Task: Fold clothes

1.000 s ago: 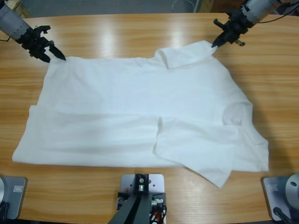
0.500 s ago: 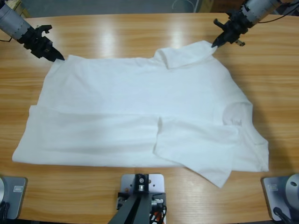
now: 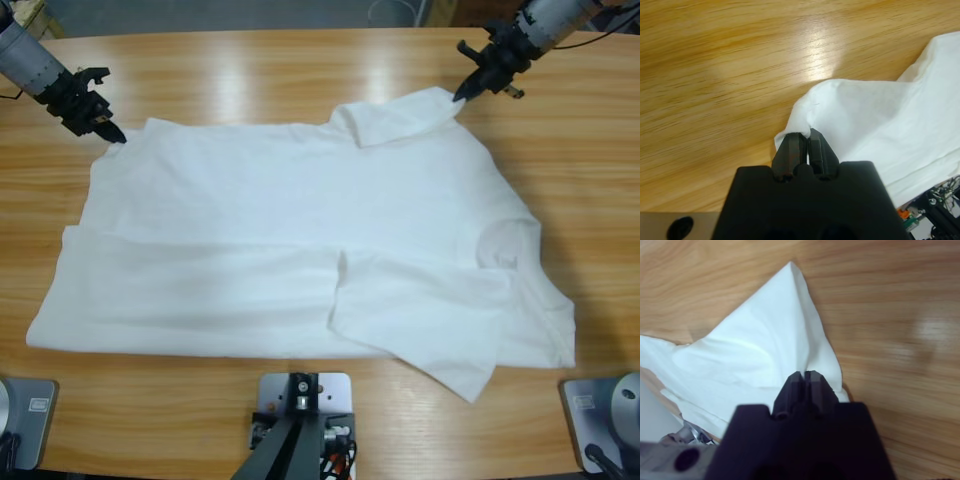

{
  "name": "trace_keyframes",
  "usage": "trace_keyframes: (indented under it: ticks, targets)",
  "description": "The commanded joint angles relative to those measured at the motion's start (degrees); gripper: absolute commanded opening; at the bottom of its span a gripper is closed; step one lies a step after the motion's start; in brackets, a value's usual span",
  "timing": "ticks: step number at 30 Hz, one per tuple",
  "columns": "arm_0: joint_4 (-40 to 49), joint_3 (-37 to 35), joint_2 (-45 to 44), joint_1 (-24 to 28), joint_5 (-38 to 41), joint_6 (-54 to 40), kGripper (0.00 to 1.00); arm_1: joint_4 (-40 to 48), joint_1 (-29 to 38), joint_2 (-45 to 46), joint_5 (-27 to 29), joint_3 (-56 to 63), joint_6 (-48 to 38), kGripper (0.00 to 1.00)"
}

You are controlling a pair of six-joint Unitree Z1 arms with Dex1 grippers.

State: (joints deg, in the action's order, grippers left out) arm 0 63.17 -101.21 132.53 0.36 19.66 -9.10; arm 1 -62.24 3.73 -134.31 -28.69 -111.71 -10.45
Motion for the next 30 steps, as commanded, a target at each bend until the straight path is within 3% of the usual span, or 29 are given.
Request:
trace_keyframes:
  ticks: [1,5,13,19,30]
  targets:
    - [-1.8,1.3,-1.5,1.7,5.7,1.0,0.000,-0.5,0.2,2.9,-0.8,2.1,0.9,0.000]
    - [-2.2,1.9,-3.2,1.8,7.9,2.0,0.000,-0.5,1.4,5.8,-2.8,3.5,0.6,0.000]
    - [-2.3,12.4,-8.3,6.9,8.0,0.4,0.000,-0.6,3.7,12.7,-4.3,12.4,0.3,0.000]
    - [-3.1,16.4,-11.9,7.8,9.3,0.0,0.000,-0.4,3.7,18.1,-4.3,17.0,-0.4,0.000]
    - [-3.1,21.7,-21.1,7.5,14.6,0.8,0.000,-0.6,4.0,36.1,-4.5,30.2,-5.2,0.000]
